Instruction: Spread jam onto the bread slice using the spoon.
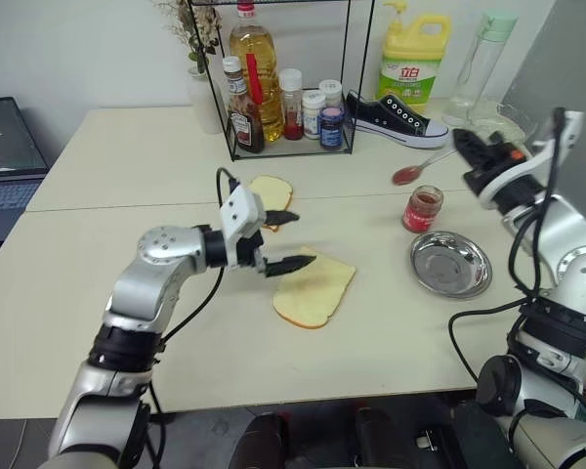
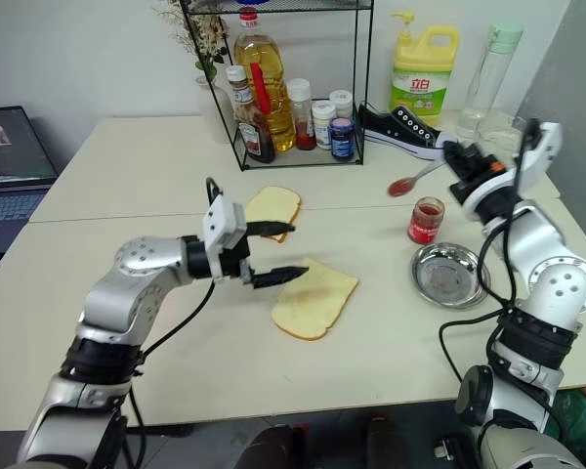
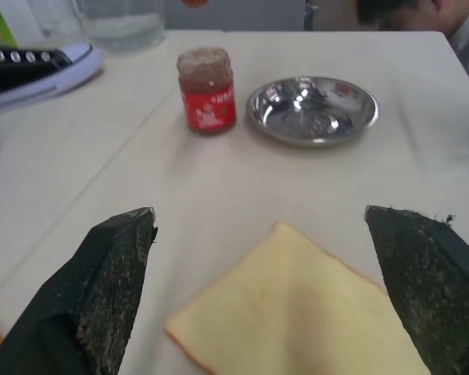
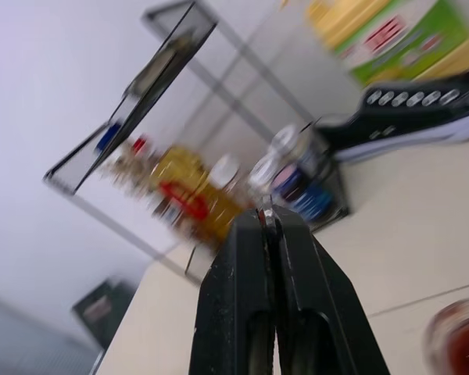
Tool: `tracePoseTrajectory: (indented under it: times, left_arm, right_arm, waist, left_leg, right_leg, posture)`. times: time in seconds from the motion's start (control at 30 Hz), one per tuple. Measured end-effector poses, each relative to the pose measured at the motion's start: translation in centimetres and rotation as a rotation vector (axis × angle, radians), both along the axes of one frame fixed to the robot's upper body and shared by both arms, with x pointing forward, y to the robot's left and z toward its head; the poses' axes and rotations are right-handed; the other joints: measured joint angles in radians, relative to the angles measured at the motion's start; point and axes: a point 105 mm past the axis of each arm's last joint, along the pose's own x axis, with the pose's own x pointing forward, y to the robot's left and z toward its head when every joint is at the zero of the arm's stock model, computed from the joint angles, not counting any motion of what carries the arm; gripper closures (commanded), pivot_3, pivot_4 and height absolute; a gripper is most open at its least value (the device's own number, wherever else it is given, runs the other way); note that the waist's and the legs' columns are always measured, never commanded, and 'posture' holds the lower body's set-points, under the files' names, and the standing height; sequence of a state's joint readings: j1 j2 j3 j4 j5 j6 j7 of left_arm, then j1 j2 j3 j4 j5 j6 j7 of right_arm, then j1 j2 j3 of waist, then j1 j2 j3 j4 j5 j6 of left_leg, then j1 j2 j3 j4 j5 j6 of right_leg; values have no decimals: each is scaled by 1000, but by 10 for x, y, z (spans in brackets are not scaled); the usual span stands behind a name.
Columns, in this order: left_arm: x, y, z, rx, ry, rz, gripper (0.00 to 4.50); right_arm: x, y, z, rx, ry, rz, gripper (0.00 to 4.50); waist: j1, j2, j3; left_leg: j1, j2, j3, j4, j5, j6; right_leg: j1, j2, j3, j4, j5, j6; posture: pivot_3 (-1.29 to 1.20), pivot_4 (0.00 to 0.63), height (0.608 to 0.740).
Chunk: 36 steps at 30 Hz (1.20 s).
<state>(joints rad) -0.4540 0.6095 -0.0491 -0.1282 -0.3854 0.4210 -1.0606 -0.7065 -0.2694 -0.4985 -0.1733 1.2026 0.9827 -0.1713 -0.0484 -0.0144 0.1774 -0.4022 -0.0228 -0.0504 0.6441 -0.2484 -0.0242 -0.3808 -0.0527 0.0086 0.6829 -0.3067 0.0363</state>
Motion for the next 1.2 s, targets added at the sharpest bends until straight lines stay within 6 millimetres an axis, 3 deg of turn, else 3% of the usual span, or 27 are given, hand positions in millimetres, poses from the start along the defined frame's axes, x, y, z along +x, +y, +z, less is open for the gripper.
tracePoseTrajectory:
  times: [0.1,0.2,0.3,0.47,0.77,0.93,1.2]
  left_arm:
    - [-21,10,-9,8,36,8,0]
    - [-42,19,-20,17,76,42,0]
    - [-52,31,-29,33,107,101,0]
    - [-61,39,-32,32,104,176,0]
    - [-69,41,-44,49,121,230,0]
    - [-66,40,-45,45,109,248,0]
    - [-63,33,-42,42,83,226,0]
  right_arm:
    - [-7,27,-8,-28,10,92,4487]
    - [-14,53,-29,-60,57,176,4487]
    - [-21,70,-53,-77,118,241,4487]
    - [-31,94,-72,-124,143,338,4487]
    - [-28,110,-102,-236,154,400,4487]
    - [-28,109,-123,-331,146,404,4487]
    - [-25,107,-123,-380,88,399,4487]
  waist:
    - [3,0,0]
    - [9,0,0]
    - [17,0,0]
    - [19,0,0]
    - [19,0,0]
    - [19,0,0]
    - [20,0,0]
  left_leg:
    - [0,0,0,0,0,0]
    - [0,0,0,0,0,1]
    - [0,0,0,1,0,1]
    - [1,-1,0,1,0,1]
    - [1,-1,0,0,-1,1]
    - [1,-1,0,0,-1,1]
    - [1,-1,-1,1,-1,1]
  right_leg:
    - [0,-1,0,-1,0,0]
    - [1,-1,0,-1,0,0]
    - [1,-1,0,0,0,0]
    - [1,0,0,-1,0,1]
    - [1,0,0,-1,0,1]
    - [1,0,0,-1,0,1]
    - [2,0,-1,-1,0,1]
  posture:
    - [0,150,740]
    - [0,150,740]
    - [0,150,740]
    - [0,150,740]
    - [0,150,740]
    - [0,150,740]
    - [0,150,740]
